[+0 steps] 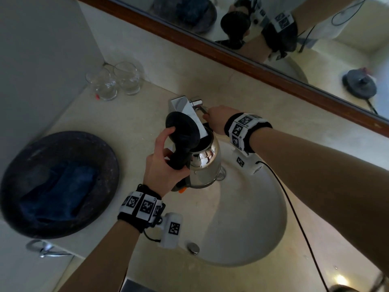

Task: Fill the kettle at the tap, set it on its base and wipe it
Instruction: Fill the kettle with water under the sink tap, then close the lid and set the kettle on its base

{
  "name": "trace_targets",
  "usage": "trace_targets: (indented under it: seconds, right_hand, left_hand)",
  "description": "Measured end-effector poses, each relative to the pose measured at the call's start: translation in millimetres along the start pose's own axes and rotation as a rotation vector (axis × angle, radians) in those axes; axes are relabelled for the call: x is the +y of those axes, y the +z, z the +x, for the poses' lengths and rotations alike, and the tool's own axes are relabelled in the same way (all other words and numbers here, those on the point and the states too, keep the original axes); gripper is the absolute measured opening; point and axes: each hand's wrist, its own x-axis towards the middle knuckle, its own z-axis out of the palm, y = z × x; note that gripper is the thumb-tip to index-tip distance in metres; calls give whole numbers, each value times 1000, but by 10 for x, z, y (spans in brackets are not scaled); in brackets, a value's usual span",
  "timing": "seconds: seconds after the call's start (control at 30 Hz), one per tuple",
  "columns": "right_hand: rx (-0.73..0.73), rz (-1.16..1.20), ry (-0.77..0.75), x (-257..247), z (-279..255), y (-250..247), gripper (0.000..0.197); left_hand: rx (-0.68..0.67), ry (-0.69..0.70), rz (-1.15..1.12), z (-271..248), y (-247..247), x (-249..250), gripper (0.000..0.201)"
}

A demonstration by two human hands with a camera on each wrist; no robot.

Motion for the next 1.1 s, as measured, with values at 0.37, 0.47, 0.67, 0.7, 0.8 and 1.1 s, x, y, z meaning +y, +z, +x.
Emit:
trace_targets:
  seconds: [0.37,0.47,0.67,0.7,0.8,1.1]
  right_hand:
    - [44,-41,77,193,-252,60,44]
    - [48,-53,108,295,-322,7,42]
    - [420,41,-59,159,-735,-171,31]
    - [586,128,-210,34,-871,-208,27]
    - [763,176,-714,-370,-1314,-365,27]
    - [213,-294,-573,-699,-1731,-361,30]
  left_hand:
    - [-43,86,68,-84,-171,-41,106]
    - [-66,121,96,-166,-218,-34,109]
    - [-118,57,46,-404,-351,38,111]
    - [-122,45,20,-443,-365,61,109]
    - [-139,3,-93,-525,-389,120,98]
    - [-174,75,133,-568,-575,557,40]
